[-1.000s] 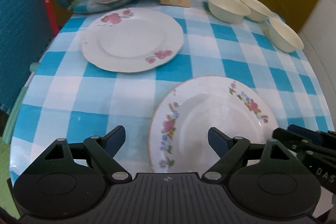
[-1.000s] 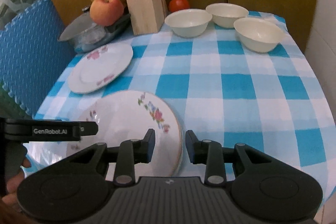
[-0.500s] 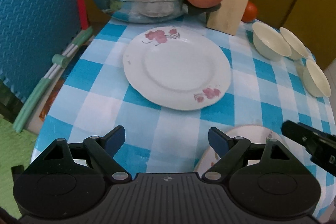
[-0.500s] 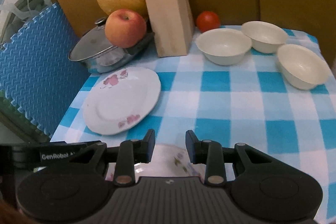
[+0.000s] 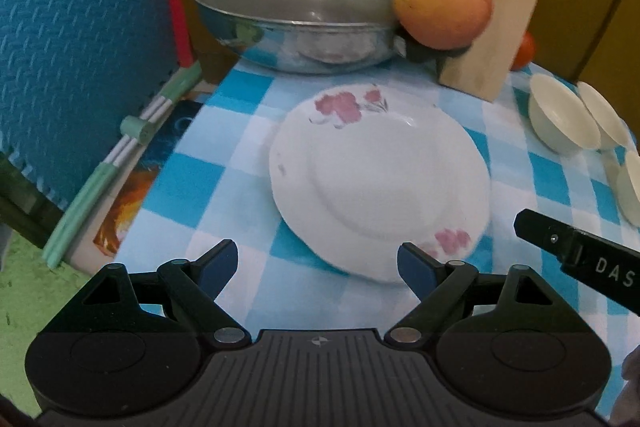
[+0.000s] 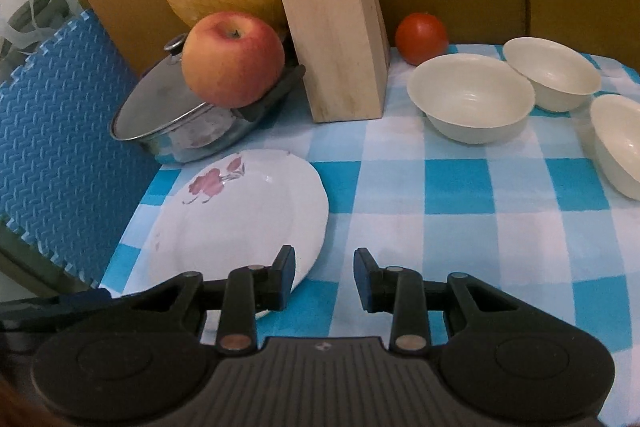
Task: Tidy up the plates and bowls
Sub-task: 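Carry the two-plate stack with the right gripper to the small-flower plate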
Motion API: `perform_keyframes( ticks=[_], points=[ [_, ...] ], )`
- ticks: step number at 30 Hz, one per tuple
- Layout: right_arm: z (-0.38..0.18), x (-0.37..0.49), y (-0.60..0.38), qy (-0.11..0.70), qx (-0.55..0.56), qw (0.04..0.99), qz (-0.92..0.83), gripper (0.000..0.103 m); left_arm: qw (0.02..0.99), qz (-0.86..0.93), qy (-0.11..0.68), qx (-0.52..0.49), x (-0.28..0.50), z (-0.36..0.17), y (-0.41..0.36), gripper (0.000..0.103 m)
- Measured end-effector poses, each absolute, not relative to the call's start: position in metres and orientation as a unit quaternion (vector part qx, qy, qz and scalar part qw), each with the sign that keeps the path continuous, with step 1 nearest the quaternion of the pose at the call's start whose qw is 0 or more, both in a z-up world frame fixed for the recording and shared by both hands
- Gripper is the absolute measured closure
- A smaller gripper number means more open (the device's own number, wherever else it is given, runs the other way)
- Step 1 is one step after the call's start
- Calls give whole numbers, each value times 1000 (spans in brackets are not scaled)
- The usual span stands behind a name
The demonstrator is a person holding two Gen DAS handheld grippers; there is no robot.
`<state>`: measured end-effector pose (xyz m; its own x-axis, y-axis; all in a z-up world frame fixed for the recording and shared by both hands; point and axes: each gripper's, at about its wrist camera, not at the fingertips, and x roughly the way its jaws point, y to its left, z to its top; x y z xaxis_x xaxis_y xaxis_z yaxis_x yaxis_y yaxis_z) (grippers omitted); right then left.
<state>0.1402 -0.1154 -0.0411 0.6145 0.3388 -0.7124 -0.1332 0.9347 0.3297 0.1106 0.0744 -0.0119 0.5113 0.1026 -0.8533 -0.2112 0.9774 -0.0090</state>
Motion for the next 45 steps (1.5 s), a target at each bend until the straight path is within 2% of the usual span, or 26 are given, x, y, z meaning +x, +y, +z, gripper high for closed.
perform_keyframes(
  ticks=[15,18,21,33,35,38,45],
  points=[
    [-65,182,-109,428,131,885,124,72,861,114,493,-49,158,-33,96,11],
    [-69,186,-109,429,137,884,125,67,860,109,495,-50,163,-36,96,11],
    [-69,188,-108,425,135,886,127,67,861,105,495,-53,168,-38,98,8],
    [-71,190,-103,426,154,875,171,66,865,74,493,-63,174,-39,95,6],
    [-72,188,-102,429,156,872,178,69,865,64,493,-59,173,-40,92,6],
    [-73,188,-103,428,153,875,169,80,866,48,495,-52,171,-40,86,7],
    [-72,183,-110,437,153,870,170,82,866,35,497,-45,168,-39,77,11]
  ],
)
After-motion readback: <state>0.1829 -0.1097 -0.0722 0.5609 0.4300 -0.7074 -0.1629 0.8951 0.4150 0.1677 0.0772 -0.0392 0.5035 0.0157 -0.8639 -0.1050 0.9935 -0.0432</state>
